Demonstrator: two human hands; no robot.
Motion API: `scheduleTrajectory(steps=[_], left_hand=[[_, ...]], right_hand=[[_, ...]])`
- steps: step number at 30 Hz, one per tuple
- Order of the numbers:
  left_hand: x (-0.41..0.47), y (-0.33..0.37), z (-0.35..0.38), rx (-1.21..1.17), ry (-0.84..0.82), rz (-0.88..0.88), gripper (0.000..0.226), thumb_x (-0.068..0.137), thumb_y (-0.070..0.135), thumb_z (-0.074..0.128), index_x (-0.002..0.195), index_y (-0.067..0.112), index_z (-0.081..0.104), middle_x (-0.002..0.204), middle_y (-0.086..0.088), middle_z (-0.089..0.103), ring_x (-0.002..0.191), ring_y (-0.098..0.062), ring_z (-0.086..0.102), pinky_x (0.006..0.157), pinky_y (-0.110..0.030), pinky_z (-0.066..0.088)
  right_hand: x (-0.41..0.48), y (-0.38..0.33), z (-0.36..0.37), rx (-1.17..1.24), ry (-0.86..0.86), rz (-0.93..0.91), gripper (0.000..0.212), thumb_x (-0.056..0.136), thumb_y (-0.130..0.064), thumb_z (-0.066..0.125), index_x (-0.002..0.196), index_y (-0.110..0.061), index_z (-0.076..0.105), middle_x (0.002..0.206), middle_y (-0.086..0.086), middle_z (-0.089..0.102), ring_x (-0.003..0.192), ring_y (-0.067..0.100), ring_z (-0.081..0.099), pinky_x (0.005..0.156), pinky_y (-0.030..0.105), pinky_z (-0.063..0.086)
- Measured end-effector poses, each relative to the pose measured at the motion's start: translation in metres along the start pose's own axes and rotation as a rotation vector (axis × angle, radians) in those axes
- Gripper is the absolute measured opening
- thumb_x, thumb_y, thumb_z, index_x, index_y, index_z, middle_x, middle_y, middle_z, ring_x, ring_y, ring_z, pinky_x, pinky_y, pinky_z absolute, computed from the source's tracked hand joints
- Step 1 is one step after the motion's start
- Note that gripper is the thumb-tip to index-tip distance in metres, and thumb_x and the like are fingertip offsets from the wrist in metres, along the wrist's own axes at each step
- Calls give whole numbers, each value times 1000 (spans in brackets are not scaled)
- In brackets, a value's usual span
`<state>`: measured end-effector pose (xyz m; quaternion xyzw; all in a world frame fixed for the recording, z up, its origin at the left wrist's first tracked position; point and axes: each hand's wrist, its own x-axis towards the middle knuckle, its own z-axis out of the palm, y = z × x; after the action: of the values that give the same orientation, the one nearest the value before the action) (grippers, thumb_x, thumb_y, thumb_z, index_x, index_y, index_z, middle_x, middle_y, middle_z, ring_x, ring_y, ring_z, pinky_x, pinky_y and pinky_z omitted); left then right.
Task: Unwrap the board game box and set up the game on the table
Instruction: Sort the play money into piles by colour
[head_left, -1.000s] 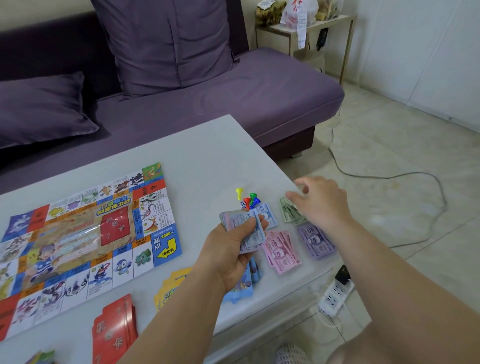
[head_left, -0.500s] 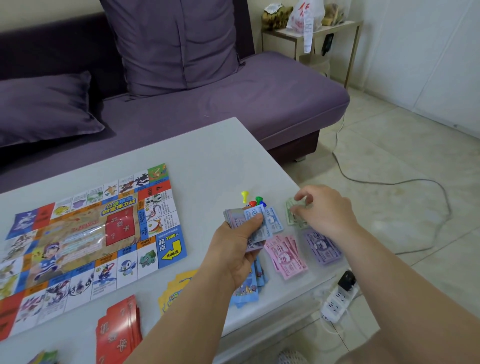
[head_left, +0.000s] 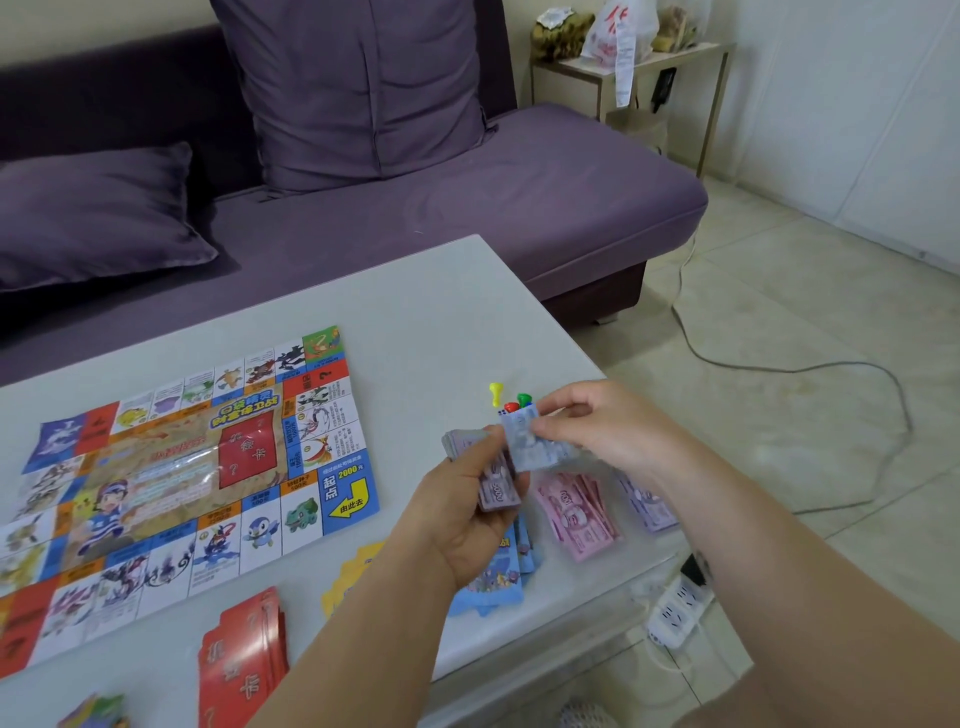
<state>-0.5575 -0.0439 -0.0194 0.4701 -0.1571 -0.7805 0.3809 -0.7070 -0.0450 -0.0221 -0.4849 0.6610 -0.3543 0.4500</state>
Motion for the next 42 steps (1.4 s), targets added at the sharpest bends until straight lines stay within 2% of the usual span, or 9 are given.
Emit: scheduleTrajectory(steps=[6, 10, 14, 17, 22, 26, 30, 35, 42], left_hand=[[-1, 10, -11, 16, -35, 30, 25, 95, -6, 37, 116, -5, 52, 92, -16, 66, 83, -24, 62, 54, -27, 58], [-1, 10, -15, 88, -36, 91, 19, 94, -7, 43, 104, -1, 58, 79, -10, 72, 69, -16, 70, 53, -22, 56], [-1, 10, -16, 100, -12, 117, 13, 91, -3, 50, 97, 3, 60, 66, -7, 71, 56, -11, 68, 48, -20, 54], [0, 8, -17, 127, 5, 135, 11, 89, -3, 54, 92, 5, 60, 60, -5, 69, 50, -11, 66, 44, -20, 52], [-1, 2, -8, 164, -60, 121, 11, 89, -2, 54, 89, 5, 63, 64, -7, 69, 52, -13, 66, 46, -20, 52], [-7, -2, -7, 120, -136, 83, 18, 90, -6, 45, 94, -1, 62, 74, -14, 70, 59, -18, 68, 49, -22, 54], [-5, -8, -9, 259, -124, 174, 17, 89, -6, 51, 101, -1, 62, 88, -18, 71, 71, -22, 69, 61, -26, 58], [-4, -15, 4, 301, -77, 181, 10, 84, -1, 61, 93, 3, 66, 77, -13, 72, 60, -19, 68, 52, -24, 55], [-13, -21, 11, 246, -121, 135, 16, 90, -6, 49, 96, -1, 63, 76, -15, 71, 58, -18, 68, 49, -22, 54]], right_hand=[[15, 11, -6, -315, 129, 80, 22, 80, -28, 74, 99, -20, 65, 89, -6, 59, 78, 8, 56, 61, 20, 42], [23, 13, 3, -440, 217, 71, 23, 78, -35, 74, 96, -24, 63, 102, -5, 64, 93, 14, 60, 82, 36, 50], [20, 8, 5, -589, 296, 4, 25, 82, -43, 67, 102, -28, 61, 87, -14, 55, 90, 12, 58, 89, 38, 46], [12, -4, 5, -385, 268, -107, 21, 84, -41, 66, 89, -22, 68, 80, -13, 62, 83, 9, 61, 79, 29, 49], [-10, -15, 14, -159, -27, -74, 19, 77, -40, 74, 76, -22, 70, 75, -7, 69, 69, 3, 61, 63, 19, 44], [-10, -7, 2, -128, 26, -59, 16, 78, -31, 76, 68, -24, 66, 67, -8, 65, 58, 1, 56, 59, 18, 43], [-20, -2, -7, -39, 0, -33, 7, 79, -26, 75, 78, -20, 71, 71, -7, 70, 55, -5, 58, 53, 11, 42], [-29, 6, -10, 5, -5, 1, 7, 79, -26, 75, 83, -21, 72, 67, -10, 67, 50, -6, 55, 55, 14, 40], [-40, 13, -21, -5, 74, 11, 4, 81, -26, 73, 82, -23, 70, 63, -11, 64, 59, 4, 58, 66, 23, 46]])
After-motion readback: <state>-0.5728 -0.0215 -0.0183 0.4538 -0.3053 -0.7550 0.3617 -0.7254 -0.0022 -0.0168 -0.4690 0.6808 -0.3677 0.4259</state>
